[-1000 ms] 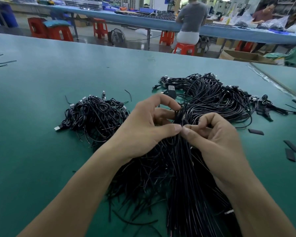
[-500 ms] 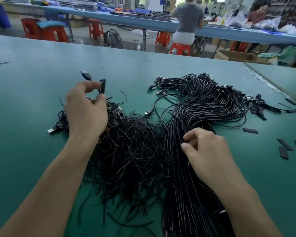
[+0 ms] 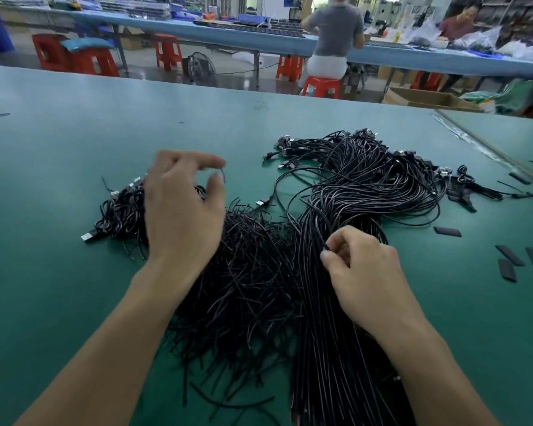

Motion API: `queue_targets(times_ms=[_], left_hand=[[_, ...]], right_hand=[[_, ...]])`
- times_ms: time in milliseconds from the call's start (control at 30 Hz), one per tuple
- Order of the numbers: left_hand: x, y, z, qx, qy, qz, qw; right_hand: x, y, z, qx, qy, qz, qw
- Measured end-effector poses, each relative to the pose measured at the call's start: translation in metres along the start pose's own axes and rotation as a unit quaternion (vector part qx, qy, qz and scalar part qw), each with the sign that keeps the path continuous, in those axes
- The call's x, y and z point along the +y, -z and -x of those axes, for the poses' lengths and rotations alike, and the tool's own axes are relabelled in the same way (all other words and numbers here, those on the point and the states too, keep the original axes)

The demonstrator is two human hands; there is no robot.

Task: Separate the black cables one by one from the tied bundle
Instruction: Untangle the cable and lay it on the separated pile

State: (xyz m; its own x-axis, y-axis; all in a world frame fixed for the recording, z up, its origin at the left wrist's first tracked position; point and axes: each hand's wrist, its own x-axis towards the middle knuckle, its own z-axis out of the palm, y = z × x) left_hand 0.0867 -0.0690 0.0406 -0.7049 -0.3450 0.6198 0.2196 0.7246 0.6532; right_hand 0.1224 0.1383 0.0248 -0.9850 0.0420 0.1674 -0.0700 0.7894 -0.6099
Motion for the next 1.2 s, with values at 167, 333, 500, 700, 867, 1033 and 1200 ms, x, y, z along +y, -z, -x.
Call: queue_targets(times_ms=[167,333,500,700,867,1033,1200], left_hand=[[0.011,-0.015,0.021,-0.276,-0.088,0.104,0.952],[0.013,-0.031,0.038,-0.358,-0.101,0.149,0.916],[0.018,-0.032,0.041,-0.353,-0.076,0.234,0.903],[0.017,-0.031,0.039,-0.326,-0.067,0.181,0.926],[0.019,-0.028,0.039,-0.401,-0.103,0.035,0.91],[0.028,-0.023,0.041,-0.433,-0.113,-0.012,0.894],[0.03,-0.023,0.045,-0.436,-0.13,-0.012,0.89]], right_hand=[[-0.012,0.014,-0.002,-0.008,0.025,-0.247,0.969],[-0.017,0.02,-0.001,-0.019,0.101,-0.245,0.964],[-0.022,0.023,0.003,-0.056,0.142,-0.231,0.961],[-0.011,0.019,-0.003,-0.041,0.045,-0.199,0.978],[0.002,0.0,-0.001,-0.074,-0.031,0.048,0.996],[0.0,-0.009,0.0,-0.029,-0.039,0.018,0.999],[0.004,-0.006,-0.003,-0.005,-0.071,-0.013,0.997]])
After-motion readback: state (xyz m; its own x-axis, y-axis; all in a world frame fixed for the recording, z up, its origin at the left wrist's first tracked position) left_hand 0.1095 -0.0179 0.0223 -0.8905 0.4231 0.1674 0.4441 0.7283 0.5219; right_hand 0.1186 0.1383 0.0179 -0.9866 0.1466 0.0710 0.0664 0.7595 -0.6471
